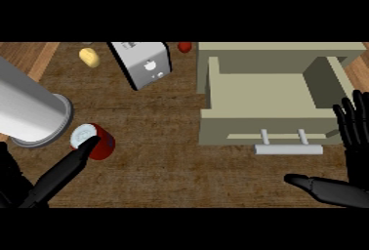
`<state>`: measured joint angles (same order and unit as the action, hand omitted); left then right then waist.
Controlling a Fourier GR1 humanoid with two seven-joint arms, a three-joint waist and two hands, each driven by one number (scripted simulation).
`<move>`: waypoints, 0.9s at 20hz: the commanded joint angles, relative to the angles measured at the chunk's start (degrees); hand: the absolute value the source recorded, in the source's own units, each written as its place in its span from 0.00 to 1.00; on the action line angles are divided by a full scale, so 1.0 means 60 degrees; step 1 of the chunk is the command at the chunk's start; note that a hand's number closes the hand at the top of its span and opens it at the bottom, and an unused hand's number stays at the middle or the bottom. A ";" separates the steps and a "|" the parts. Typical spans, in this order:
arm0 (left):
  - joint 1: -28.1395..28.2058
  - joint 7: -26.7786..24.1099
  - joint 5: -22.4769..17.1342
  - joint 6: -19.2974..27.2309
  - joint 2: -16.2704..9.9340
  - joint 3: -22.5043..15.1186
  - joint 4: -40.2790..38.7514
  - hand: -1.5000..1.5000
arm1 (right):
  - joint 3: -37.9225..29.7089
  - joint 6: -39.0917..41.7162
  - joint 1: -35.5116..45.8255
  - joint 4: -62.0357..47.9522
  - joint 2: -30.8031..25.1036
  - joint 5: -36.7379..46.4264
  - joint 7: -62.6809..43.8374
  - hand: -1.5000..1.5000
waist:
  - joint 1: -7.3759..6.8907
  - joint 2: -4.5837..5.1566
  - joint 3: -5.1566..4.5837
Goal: Pick up the can, place it into the drawer and close the drawer
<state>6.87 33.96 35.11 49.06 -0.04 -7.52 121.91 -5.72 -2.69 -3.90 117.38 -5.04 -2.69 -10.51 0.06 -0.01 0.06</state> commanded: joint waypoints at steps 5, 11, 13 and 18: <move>-0.0612 0.0374 -0.0306 0.0201 -0.0025 0.0308 -0.0836 0.00 | -0.0522 0.0428 0.0044 0.0002 -0.0280 -0.0396 0.0044 0.00 | 0.0002 -0.0001 -0.0011; -0.1582 0.0252 -0.0354 0.1408 0.0007 0.0017 -0.2758 0.00 | -0.0779 0.0516 -0.0076 0.0052 -0.0276 -0.0569 0.0075 0.00 | 0.0034 0.0010 -0.0011; -0.0857 0.0089 -0.0361 0.1638 0.0007 -0.0220 -0.2486 0.00 | -0.0531 0.0610 -0.0959 0.0696 -0.0024 -0.0388 0.0212 0.00 | 0.0024 -0.0003 -0.0010; -0.1268 -0.1314 -0.1800 0.2038 0.0006 -0.0039 -0.3968 0.00 | -0.0676 0.0649 -0.0918 0.1113 -0.0084 -0.0411 -0.0168 0.00 | 0.0027 -0.0002 -0.0012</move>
<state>-0.50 28.17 27.13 57.73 -0.10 -7.21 101.97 -9.19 0.84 -8.44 121.70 -5.36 -5.14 -9.91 0.27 0.00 -0.02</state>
